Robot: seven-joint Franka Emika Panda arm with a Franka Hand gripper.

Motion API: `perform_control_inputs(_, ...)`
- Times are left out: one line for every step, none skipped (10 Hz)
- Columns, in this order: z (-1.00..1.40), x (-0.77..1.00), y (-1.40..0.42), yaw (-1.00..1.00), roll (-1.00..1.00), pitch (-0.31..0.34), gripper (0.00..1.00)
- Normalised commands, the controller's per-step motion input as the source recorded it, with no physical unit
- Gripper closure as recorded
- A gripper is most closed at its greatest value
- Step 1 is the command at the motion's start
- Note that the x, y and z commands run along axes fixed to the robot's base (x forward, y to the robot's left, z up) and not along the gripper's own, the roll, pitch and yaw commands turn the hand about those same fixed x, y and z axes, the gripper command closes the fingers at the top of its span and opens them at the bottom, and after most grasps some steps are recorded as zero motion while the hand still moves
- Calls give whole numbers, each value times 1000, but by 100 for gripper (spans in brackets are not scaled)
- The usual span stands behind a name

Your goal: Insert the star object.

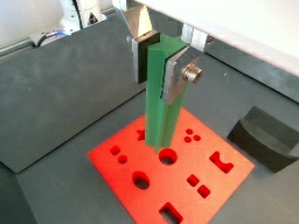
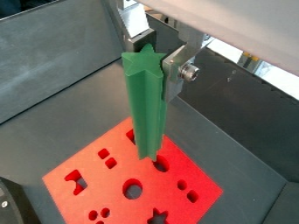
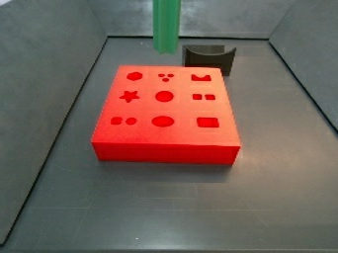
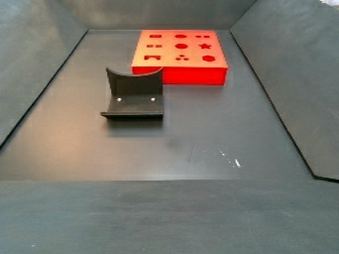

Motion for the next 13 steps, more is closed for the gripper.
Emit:
perform_control_inputs(-69,-123,14,0,-13,-1,100)
perform_control_inputs(-109,-23,363,209,-63,0,100)
perform_control_inputs(-157,0,369,700,0,-46,100)
perform_control_inputs(-111,0,240,814,0,-24,100)
perform_control_inputs(-111,0,203,826,4,-9,100)
perform_control_inputs(-166,0,209,823,0,-26,100)
perform_control_inputs(-166,0,166,829,0,-29,100)
perform_control_inputs(-146,49,137,814,20,-10,100)
perform_control_inputs(-69,91,126,766,43,0,100)
perform_control_inputs(-20,66,23,597,80,10,100)
perform_control_inputs(-37,0,0,454,143,0,100)
perform_control_inputs(-123,0,0,531,193,0,100)
perform_control_inputs(-209,0,0,589,194,0,100)
